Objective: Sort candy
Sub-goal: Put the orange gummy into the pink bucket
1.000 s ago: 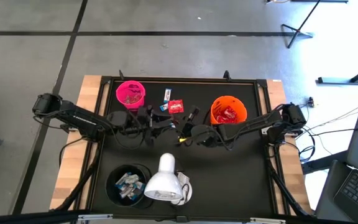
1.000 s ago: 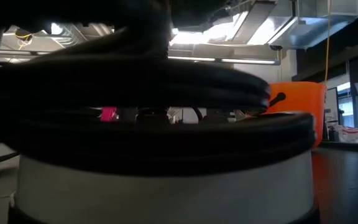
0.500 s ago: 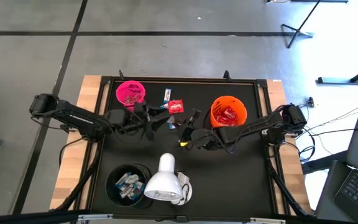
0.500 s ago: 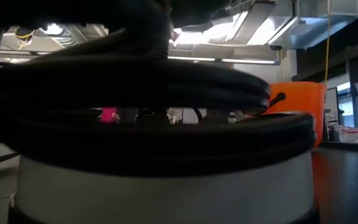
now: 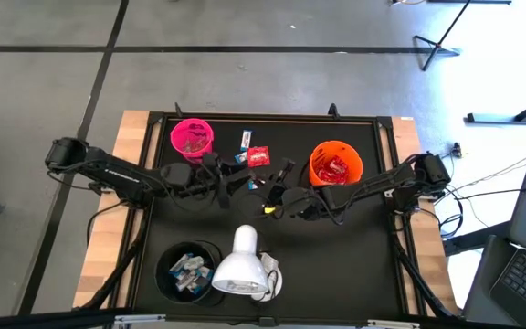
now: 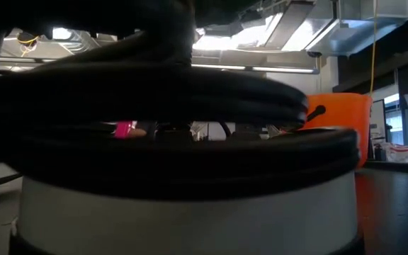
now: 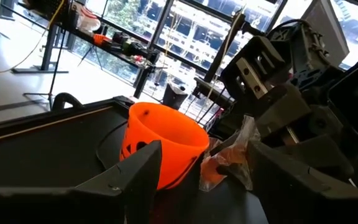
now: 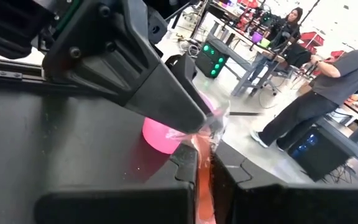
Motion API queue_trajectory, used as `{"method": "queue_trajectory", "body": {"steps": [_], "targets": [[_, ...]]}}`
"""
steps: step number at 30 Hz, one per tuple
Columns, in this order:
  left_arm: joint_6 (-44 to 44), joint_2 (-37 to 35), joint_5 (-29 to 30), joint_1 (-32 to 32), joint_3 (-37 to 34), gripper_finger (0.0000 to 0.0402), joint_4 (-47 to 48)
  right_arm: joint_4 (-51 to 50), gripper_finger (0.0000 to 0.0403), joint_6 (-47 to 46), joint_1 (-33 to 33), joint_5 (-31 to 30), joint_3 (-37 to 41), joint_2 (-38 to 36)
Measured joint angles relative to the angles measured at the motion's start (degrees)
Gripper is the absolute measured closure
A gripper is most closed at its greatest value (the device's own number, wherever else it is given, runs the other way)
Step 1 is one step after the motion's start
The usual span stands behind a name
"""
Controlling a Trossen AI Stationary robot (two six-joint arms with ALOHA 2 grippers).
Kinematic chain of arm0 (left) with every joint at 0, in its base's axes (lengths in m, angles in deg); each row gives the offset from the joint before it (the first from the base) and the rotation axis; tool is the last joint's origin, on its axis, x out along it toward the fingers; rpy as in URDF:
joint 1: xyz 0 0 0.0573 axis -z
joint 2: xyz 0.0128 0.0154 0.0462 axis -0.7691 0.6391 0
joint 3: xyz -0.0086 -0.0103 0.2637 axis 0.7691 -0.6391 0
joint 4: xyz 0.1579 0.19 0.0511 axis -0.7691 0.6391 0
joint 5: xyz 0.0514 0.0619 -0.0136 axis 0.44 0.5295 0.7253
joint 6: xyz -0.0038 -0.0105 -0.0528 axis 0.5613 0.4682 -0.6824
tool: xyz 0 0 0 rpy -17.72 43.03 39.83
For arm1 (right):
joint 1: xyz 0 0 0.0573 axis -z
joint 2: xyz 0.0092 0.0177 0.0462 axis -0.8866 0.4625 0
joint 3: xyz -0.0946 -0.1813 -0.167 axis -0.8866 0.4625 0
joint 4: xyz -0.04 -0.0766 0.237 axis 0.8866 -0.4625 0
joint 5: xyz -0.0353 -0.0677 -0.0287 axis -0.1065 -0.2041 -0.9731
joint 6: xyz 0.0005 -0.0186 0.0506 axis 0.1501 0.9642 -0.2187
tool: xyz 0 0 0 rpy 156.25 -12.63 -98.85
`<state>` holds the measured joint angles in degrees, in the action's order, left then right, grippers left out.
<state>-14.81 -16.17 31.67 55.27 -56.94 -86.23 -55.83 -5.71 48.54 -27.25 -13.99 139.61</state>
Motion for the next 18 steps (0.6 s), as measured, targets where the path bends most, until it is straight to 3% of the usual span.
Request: {"method": "queue_trajectory", "body": {"steps": [6, 18], "targets": [[0.0, 0.0, -2.9, 0.0, 0.0, 0.0182, 0.0, 0.2, 0.0384, 0.0, 0.0, 0.0, 0.0, 0.0], [1.3, 0.1, -6.9, 0.2, 0.0, 0.0311, 0.4, -0.8, 0.0384, 0.0, 0.1, 0.1, 0.0, 0.0]]}}
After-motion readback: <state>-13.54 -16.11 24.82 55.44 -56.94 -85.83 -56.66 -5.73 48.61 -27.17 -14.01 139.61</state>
